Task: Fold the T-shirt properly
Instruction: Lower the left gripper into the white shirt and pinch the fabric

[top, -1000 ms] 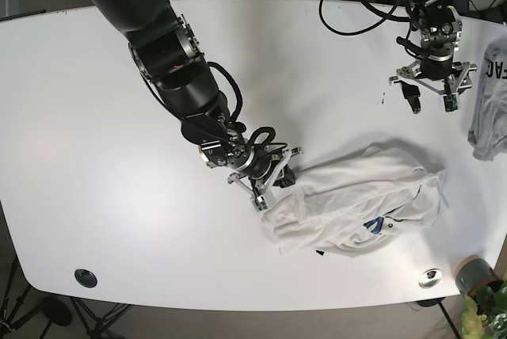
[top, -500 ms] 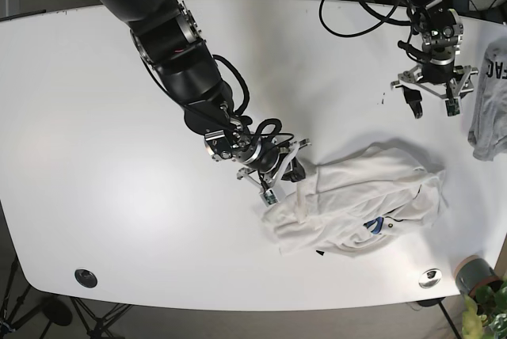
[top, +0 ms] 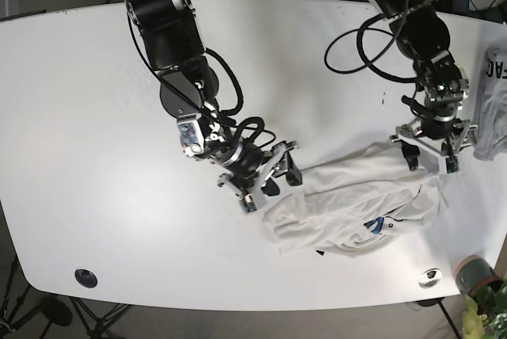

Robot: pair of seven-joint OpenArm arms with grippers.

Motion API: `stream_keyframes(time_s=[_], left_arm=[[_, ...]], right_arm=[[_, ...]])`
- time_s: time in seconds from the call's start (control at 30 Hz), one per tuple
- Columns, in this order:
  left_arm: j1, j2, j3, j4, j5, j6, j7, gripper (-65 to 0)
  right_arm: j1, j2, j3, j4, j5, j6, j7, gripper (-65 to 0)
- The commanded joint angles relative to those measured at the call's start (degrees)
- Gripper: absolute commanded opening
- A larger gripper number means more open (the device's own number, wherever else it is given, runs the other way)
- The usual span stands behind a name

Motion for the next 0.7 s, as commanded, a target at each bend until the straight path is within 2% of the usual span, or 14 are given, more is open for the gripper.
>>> stream_keyframes(time_s=[0.0, 0.13, 0.37, 0.47, 0.57, 0.67], left_arm=[[-2.94, -0.51, 0.08, -2.46, -0.16, 0.29, -0.98, -24.0], [-7.60, -0.51, 0.08, -6.77, 0.02, 0.29, -0.98, -24.0], [-17.71, -1.56, 2.98, -21.45, -0.16, 0.29, -1.42, -24.0], [-20.79, -2.00, 4.21, -26.81, -0.07, 0.46, -4.68, -24.0], [-24.92, -2.09, 5.89, -36.39, 0.11, 0.46, -12.32, -24.0], [-28.26, -2.44, 8.35, -45.01, 0.11, 1.96, -17.07, -24.0]], right_arm=[[0.71, -0.15, 2.45, 5.80, 1.04, 1.11, -0.52, -33.3], [-1.40, 1.87, 5.88, 12.22, 1.13, 1.11, -3.86, -33.1], [-3.24, 4.86, 6.76, 17.05, 1.13, 1.11, -5.44, -33.5], [-4.65, 5.92, 7.20, 18.11, 1.13, 1.11, -5.44, -33.6], [-5.97, 6.36, 9.84, 18.81, 1.13, 1.20, -5.44, -33.6], [-6.94, 6.36, 11.16, 19.07, 1.13, 1.20, -5.44, -33.6]])
